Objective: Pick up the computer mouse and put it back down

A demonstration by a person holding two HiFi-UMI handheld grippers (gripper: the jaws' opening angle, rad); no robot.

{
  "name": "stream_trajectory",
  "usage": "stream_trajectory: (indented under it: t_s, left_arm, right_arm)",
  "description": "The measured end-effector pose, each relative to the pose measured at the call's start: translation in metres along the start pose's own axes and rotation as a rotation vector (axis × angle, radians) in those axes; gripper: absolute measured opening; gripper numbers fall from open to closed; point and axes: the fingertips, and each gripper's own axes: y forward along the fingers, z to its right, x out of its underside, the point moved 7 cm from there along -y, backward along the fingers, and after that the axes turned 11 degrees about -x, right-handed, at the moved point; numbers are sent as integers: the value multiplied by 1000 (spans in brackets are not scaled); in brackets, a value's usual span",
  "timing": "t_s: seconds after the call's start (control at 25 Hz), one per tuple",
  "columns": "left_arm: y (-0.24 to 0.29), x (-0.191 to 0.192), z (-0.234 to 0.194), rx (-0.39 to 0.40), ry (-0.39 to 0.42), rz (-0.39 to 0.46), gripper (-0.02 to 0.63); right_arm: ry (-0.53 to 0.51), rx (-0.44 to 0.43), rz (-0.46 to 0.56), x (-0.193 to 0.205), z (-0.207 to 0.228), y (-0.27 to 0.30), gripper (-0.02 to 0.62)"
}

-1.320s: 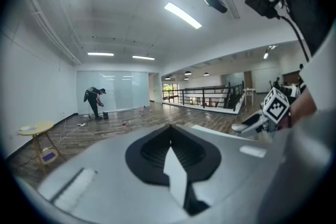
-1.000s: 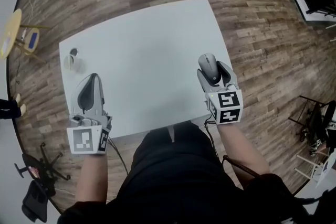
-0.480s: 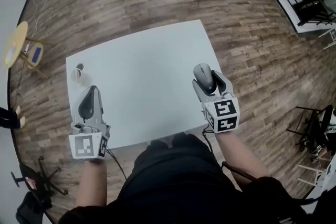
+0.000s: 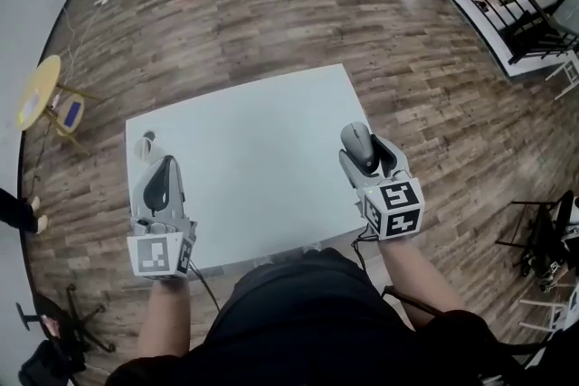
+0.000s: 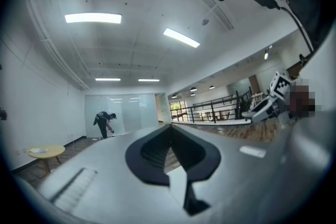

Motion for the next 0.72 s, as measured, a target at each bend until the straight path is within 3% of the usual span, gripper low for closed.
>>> stream_trajectory:
  t_s: [0.72]
  left_arm:
    - [-4, -10, 7, -14, -8, 13, 3]
  right_arm:
    - [36, -20, 41, -7, 3, 0, 296]
